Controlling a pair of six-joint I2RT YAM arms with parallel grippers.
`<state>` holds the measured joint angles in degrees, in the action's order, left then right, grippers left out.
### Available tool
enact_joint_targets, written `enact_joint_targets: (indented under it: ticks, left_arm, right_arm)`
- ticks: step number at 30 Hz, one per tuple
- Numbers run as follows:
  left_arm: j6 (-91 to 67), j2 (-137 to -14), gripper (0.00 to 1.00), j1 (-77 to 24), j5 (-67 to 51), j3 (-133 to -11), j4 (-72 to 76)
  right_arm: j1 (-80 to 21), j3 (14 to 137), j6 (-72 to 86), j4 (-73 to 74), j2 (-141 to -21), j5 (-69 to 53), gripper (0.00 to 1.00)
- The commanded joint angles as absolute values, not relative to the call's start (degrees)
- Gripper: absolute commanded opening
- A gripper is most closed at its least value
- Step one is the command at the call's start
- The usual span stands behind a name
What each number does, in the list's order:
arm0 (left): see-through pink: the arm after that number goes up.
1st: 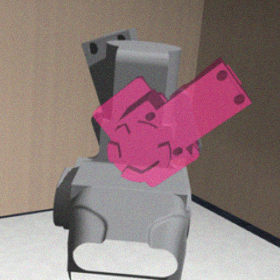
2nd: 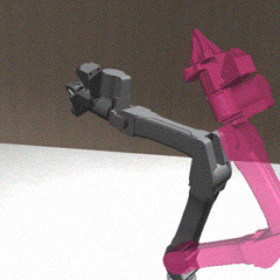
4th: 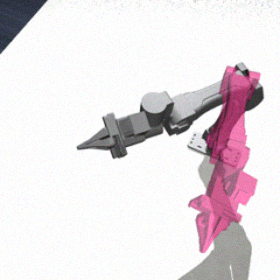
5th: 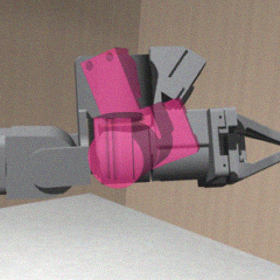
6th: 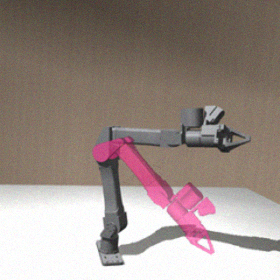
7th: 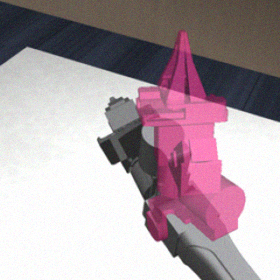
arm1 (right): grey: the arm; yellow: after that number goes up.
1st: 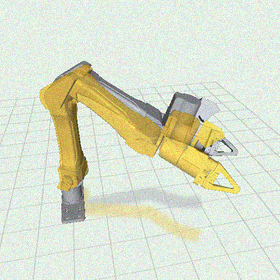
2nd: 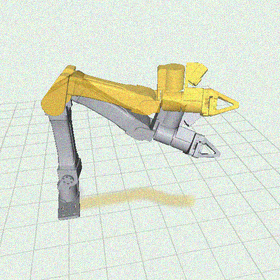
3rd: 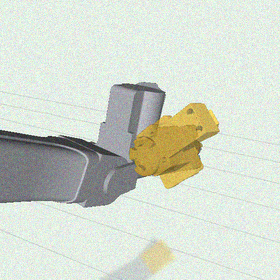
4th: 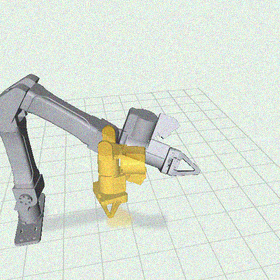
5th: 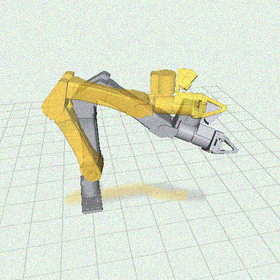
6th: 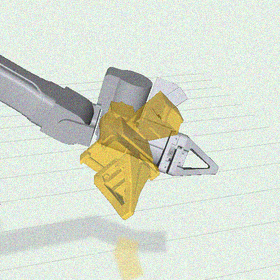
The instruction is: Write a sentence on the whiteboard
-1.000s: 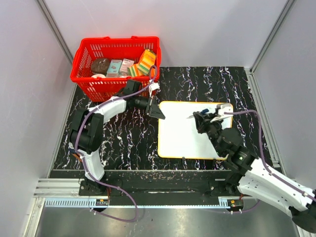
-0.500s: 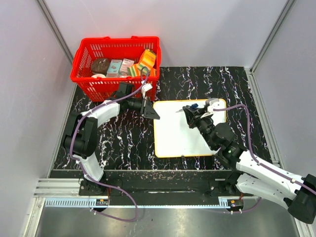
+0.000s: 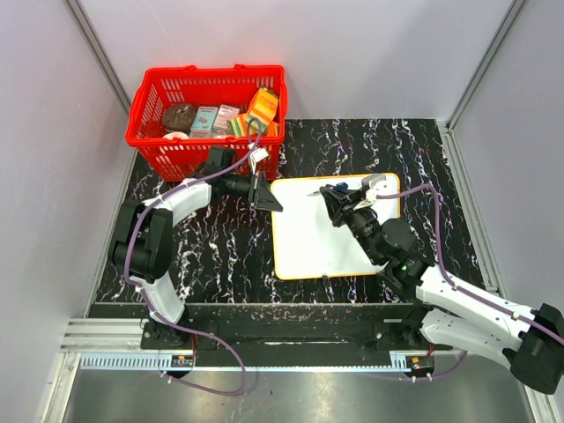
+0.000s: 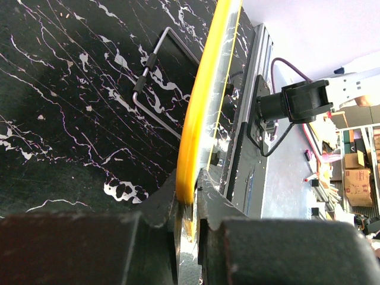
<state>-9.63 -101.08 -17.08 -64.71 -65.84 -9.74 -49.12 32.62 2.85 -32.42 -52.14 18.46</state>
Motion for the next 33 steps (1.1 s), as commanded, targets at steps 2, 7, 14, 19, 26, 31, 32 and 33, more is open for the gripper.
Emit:
enact_joint_targets:
  ticks: [2,7,14,19,26,31,32,33]
  left_arm:
    - [-4.31,-99.23,0.0,-15.38,-54.49,-66.09,-5.18]
    - [-3.78,-98.7,0.0,-15.12,-54.93,-66.62,-6.24]
    - [-3.17,-98.53,0.0,-15.03,-54.93,-66.36,-6.76]
    - [-2.81,-98.61,0.0,-15.03,-54.75,-66.36,-7.12]
    - [-2.81,-99.05,0.0,-15.03,-55.37,-66.27,-6.94]
    - [-2.64,-98.96,0.0,-15.03,-54.93,-66.18,-7.03]
    - [-2.64,-98.96,0.0,-15.03,-55.02,-66.18,-7.03]
    - [-2.64,-98.96,0.0,-15.03,-55.02,-66.18,-7.12]
  right_arm:
    - [-49.31,33.13,2.2,-36.65,-51.33,19.33,0.0]
    - [-49.31,33.31,2.29,-37.61,-51.42,19.6,0.0]
    - [-49.31,39.71,0.35,-35.51,-55.1,19.6,0.0]
    - [-49.31,43.94,-2.81,-35.94,-59.76,20.39,0.0]
    - [-49.31,42.98,-3.87,-40.78,-61.79,20.48,0.0]
    - [-49.31,42.28,-3.52,-41.48,-62.75,22.5,0.0]
    - [-49.31,41.84,-3.52,-41.83,-62.75,22.94,0.0]
    - [-49.31,41.49,-3.6,-43.05,-63.01,23.03,0.0]
